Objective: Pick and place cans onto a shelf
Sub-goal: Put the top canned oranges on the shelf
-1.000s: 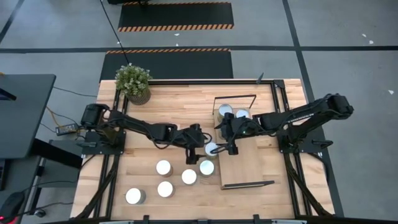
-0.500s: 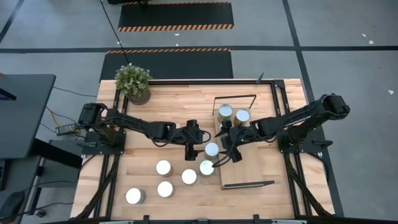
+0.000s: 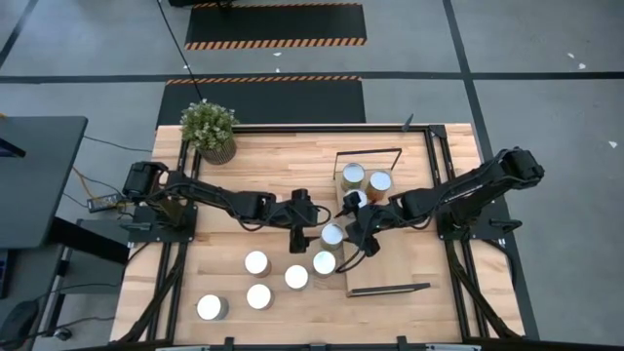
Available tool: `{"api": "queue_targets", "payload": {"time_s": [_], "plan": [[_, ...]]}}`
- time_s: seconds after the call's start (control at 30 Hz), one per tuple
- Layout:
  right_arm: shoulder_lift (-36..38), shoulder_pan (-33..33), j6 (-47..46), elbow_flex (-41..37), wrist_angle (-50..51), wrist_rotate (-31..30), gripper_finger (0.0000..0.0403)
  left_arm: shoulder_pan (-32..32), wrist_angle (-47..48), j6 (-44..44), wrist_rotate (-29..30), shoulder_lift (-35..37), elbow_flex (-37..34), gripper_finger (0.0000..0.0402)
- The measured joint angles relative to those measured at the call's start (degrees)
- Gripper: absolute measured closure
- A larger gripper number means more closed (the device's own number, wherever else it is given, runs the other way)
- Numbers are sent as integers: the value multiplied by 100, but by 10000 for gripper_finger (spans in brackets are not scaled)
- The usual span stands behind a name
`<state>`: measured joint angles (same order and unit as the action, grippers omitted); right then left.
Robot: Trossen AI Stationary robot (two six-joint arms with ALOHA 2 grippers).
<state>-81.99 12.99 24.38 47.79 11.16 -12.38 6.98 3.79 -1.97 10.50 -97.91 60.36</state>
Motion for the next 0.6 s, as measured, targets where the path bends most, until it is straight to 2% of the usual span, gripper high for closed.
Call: {"api": "queue_targets", "payload": {"time_s": [0.37,0.53,0.6], "plan": [[-516,-37,287,7,-324,-651,44,-7,-5,10,6,0,0,13],[-501,-44,287,7,-415,-1193,44,32,17,-13,42,0,0,13],[-425,-44,287,7,-493,-1206,44,33,39,-51,42,0,2,13]]}}
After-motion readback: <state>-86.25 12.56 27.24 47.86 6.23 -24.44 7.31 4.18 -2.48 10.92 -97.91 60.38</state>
